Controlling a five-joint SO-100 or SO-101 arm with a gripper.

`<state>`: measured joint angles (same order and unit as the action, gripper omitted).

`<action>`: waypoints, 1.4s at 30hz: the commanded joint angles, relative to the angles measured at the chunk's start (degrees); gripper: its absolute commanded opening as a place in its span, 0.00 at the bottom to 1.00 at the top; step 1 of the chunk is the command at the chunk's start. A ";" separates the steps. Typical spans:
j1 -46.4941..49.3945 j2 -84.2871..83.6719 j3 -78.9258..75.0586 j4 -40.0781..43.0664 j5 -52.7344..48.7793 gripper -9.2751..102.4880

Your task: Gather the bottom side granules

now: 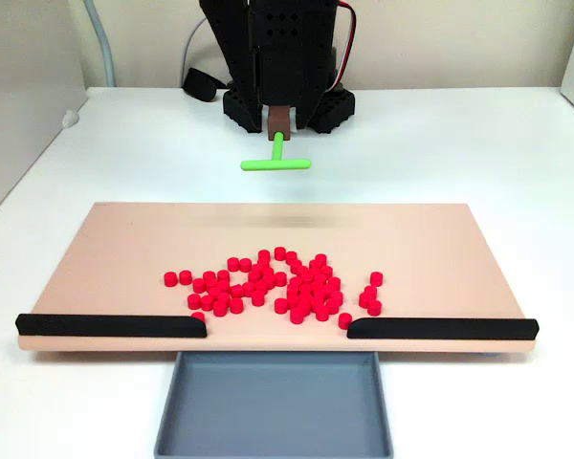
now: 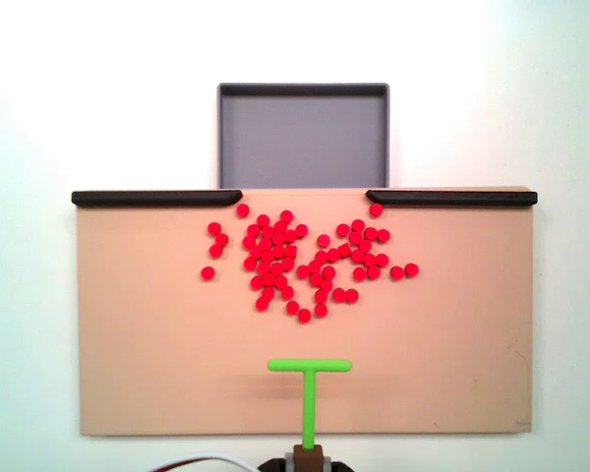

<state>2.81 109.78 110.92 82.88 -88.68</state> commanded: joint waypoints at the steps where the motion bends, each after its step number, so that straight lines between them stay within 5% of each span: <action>1: 0.00 0.44 -1.23 0.35 -0.18 0.08; 42: -1.05 -1.93 -1.23 -0.18 0.88 0.11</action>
<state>2.37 107.75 110.92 82.88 -87.98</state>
